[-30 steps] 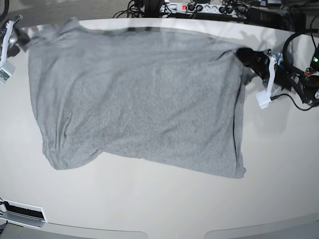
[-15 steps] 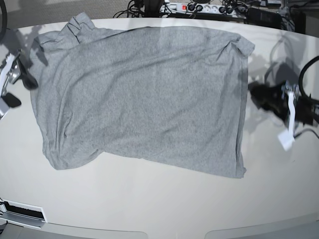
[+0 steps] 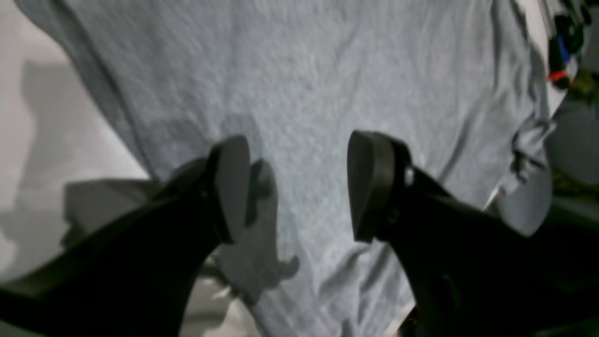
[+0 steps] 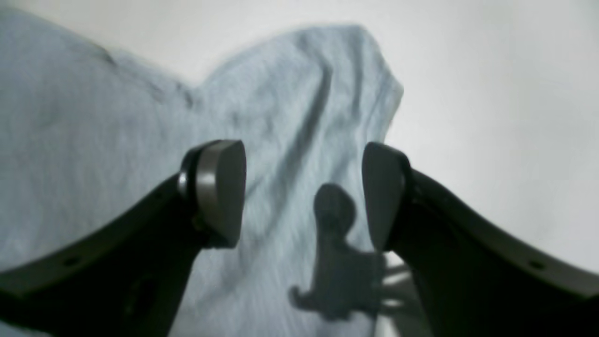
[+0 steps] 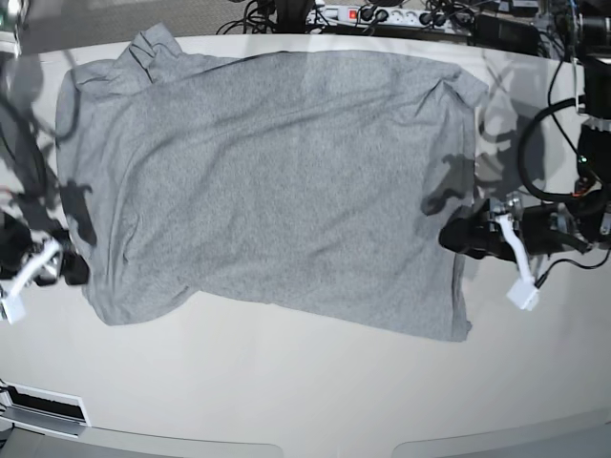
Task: Layout the t-shirt on the table in an organized manner, then fold the t-shirt properly
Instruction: 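Grasp the shirt edges with both grippers and pull them apart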
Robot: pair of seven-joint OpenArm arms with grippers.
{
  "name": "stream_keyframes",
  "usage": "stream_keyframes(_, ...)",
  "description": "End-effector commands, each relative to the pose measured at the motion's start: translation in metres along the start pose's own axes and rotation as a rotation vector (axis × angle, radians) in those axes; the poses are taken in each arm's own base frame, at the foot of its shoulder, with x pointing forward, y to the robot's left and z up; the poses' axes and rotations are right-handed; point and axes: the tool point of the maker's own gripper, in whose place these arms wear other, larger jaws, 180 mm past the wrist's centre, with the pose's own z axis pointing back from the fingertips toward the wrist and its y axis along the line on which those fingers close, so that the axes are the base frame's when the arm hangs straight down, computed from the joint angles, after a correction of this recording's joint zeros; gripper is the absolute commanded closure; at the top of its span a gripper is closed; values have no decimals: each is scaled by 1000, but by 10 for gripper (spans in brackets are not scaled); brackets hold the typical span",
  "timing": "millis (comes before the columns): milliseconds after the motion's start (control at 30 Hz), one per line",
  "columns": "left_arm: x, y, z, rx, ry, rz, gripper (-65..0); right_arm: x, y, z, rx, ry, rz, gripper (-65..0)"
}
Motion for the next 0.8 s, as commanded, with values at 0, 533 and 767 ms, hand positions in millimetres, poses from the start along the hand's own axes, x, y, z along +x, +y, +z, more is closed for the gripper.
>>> stream_keyframes(0,20,0,6,7,-50,-31,-344,35,-7,-1,-2,-77,2,-407)
stream_keyframes(533,11,2,-1,30,-19,-42,-344,6,-21,-103,-200,-13,-251,-407)
stream_keyframes(767,8,2,-1,31,-5,-42,-344,-21,-27,-107,-305,-46,-229,-341)
